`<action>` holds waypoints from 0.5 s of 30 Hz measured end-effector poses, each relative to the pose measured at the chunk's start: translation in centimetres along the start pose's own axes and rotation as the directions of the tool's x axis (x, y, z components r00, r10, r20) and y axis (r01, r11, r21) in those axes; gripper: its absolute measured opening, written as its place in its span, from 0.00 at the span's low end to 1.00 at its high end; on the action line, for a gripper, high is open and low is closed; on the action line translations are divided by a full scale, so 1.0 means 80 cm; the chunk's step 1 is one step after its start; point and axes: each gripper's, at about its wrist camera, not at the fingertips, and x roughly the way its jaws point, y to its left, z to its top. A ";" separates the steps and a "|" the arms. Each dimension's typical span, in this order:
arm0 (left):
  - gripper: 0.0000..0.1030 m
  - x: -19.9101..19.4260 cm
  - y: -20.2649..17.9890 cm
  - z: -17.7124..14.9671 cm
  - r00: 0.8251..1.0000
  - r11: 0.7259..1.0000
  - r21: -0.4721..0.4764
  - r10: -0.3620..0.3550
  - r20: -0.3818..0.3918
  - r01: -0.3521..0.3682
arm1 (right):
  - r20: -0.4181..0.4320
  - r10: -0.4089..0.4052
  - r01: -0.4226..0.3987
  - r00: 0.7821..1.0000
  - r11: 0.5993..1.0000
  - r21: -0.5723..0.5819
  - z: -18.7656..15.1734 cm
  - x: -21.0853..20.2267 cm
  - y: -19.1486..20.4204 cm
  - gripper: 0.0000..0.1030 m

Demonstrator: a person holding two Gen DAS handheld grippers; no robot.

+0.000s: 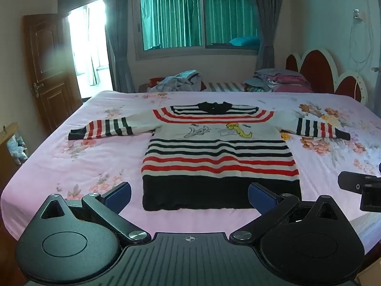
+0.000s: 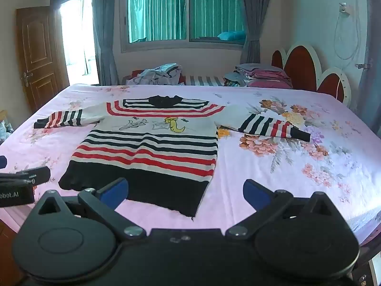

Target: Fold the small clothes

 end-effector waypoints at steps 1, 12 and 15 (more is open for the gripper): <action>1.00 0.000 0.000 0.000 1.000 1.000 -0.002 -0.001 0.000 0.001 | 0.000 -0.001 0.001 1.000 1.000 0.000 0.000 0.000 0.000 1.00; 1.00 0.000 0.009 -0.007 1.000 1.000 -0.017 -0.008 -0.003 0.008 | 0.003 -0.005 0.005 1.000 1.000 -0.006 0.002 0.000 0.006 1.00; 1.00 0.000 0.010 -0.006 1.000 1.000 -0.018 -0.007 -0.002 0.007 | 0.003 -0.006 0.006 1.000 1.000 -0.008 0.002 0.001 0.007 1.00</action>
